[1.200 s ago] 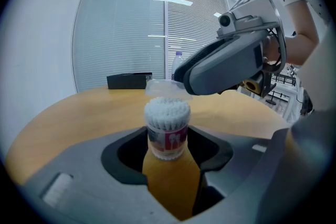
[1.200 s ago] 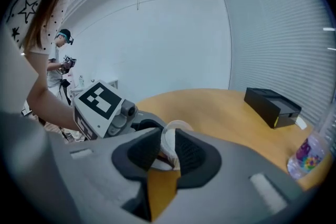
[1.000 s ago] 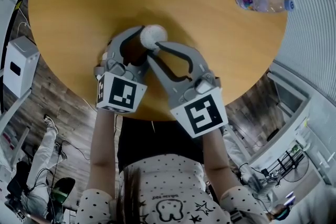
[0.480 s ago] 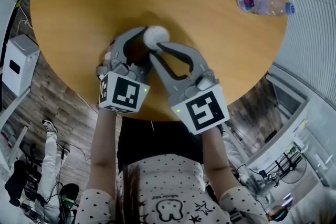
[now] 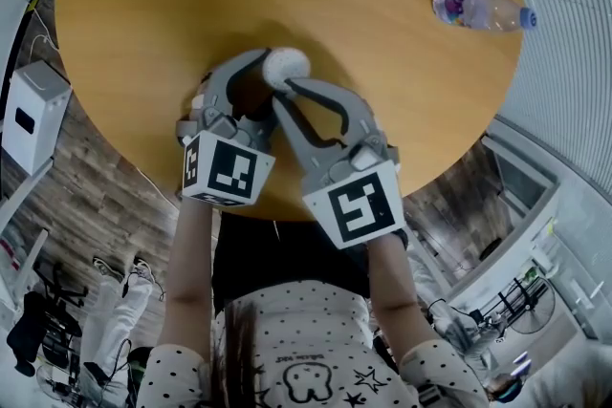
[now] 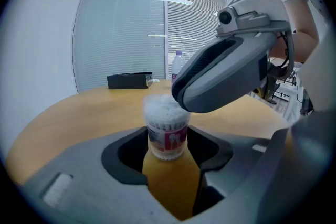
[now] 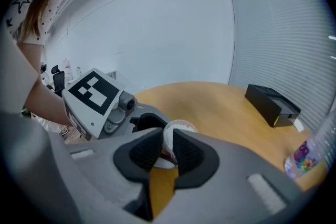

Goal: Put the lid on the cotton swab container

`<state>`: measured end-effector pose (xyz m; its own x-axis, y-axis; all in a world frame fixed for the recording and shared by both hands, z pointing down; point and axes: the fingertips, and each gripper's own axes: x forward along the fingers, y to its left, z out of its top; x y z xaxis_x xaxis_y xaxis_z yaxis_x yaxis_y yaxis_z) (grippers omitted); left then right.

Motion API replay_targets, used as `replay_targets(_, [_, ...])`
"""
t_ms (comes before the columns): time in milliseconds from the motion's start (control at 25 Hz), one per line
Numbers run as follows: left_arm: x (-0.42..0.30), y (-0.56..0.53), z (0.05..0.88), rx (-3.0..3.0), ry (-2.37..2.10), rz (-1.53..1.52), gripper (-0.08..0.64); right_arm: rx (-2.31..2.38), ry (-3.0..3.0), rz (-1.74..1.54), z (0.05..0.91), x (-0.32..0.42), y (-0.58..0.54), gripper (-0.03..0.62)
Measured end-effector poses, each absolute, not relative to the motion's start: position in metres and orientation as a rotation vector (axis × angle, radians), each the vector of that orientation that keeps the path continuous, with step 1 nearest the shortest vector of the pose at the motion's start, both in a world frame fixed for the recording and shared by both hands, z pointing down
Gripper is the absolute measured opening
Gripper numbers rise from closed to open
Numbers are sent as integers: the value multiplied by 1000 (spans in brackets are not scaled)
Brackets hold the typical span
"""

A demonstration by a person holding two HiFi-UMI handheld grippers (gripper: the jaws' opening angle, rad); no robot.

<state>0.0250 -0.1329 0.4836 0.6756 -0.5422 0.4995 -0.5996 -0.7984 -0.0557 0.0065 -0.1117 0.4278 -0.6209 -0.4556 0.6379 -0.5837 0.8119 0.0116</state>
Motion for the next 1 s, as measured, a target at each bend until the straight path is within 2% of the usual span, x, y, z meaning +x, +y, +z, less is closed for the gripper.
replay_targets(1000, [26, -133, 484, 2757, -965, 785, 245, 780, -2317, 266, 424, 2, -116, 69])
